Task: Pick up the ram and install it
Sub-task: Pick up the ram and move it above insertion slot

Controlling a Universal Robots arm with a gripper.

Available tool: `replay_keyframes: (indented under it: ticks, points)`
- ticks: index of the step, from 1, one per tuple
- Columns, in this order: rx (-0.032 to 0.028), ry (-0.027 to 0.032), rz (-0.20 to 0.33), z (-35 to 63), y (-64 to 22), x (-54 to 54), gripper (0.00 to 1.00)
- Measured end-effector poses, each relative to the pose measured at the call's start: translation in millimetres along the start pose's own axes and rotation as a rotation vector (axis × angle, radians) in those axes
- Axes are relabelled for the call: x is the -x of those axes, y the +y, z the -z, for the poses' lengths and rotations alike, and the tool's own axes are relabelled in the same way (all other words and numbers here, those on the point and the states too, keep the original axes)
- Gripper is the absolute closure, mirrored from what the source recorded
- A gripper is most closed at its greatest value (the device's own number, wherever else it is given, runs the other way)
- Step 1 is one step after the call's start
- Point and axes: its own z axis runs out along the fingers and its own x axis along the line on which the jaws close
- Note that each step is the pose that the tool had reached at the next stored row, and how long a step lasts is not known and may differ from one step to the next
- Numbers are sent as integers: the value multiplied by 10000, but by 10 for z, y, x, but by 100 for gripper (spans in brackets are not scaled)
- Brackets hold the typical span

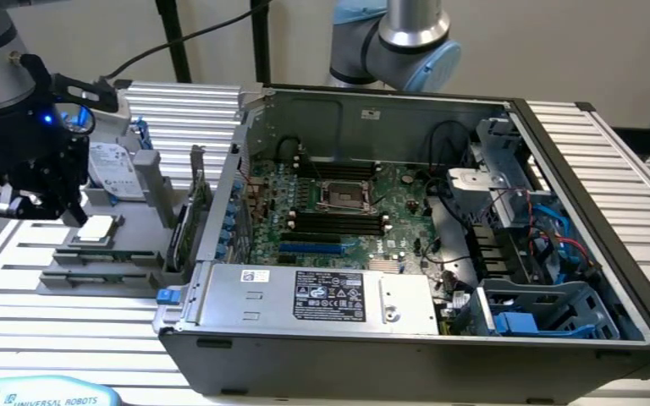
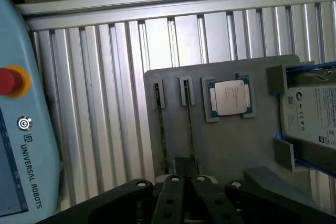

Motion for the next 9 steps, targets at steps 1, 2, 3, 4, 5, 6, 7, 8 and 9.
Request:
replay_keyframes:
  ticks: [1,2,3,4,5,6,7,8,9]
  points:
    - [0,5,130,-14,-1,0,89]
    - [2,9,246,-27,-1,-2,89]
    - [3,12,335,-38,-2,-6,89]
    - [5,15,393,-47,-3,-16,89]
    - [5,16,427,-57,-5,-27,89]
    - [4,16,449,-66,-6,-43,89]
    - [2,16,459,-76,-9,-58,88]
    - [2,16,462,-88,-10,-71,88]
    - [1,15,463,-105,-12,-79,82]
